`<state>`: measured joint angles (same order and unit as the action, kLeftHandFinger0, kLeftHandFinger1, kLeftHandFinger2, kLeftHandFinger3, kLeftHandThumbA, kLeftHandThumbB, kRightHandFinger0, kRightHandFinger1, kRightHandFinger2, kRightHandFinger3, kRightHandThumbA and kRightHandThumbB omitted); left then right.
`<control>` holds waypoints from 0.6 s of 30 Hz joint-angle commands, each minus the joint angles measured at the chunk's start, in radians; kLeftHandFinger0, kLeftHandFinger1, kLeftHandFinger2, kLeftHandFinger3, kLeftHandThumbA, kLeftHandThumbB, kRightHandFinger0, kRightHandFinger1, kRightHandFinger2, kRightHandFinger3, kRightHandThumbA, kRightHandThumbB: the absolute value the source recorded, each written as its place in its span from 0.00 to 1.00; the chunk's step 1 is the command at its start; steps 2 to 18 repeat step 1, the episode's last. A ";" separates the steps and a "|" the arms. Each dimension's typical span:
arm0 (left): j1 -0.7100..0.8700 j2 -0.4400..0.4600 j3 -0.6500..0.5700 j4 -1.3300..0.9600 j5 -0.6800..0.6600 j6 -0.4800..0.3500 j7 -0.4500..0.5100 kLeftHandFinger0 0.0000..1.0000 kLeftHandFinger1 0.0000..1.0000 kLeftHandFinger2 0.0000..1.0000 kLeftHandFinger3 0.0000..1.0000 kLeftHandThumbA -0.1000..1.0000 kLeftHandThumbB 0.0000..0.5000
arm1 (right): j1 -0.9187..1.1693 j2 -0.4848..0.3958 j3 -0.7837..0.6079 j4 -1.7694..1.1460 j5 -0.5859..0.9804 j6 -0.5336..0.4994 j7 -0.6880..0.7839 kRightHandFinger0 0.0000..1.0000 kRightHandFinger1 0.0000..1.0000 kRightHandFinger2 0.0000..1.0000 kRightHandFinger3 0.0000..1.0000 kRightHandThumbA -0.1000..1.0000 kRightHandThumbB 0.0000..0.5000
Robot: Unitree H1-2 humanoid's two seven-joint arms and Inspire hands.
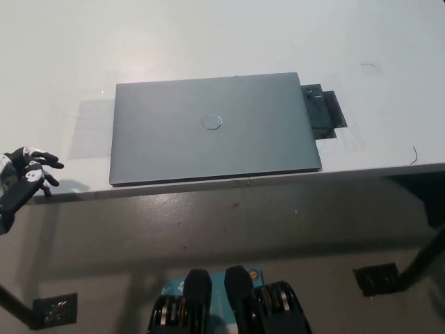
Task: The robot uses its right hand to push down on the lid of a laptop kept in the middle of the desk to close it
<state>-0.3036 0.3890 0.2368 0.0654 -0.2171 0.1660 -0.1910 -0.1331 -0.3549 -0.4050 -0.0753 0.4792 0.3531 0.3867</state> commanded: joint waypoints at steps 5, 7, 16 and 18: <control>-0.026 0.017 0.005 -0.016 -0.003 -0.028 0.001 0.28 0.34 0.46 0.54 0.00 0.28 | -0.029 -0.034 0.001 -0.019 0.007 -0.046 -0.008 1.00 1.00 0.96 1.00 0.48 0.54; -0.026 0.017 0.005 -0.016 -0.003 -0.028 0.001 0.28 0.34 0.46 0.54 0.00 0.28 | -0.029 -0.034 0.001 -0.019 0.007 -0.046 -0.008 1.00 1.00 0.96 1.00 0.48 0.54; -0.026 0.017 0.005 -0.016 -0.003 -0.028 0.001 0.28 0.34 0.46 0.54 0.00 0.28 | -0.029 -0.034 0.001 -0.019 0.007 -0.046 -0.008 1.00 1.00 0.96 1.00 0.48 0.54; -0.026 0.017 0.005 -0.016 -0.003 -0.028 0.001 0.28 0.34 0.46 0.54 0.00 0.28 | -0.029 -0.034 0.001 -0.019 0.007 -0.046 -0.008 1.00 1.00 0.96 1.00 0.48 0.54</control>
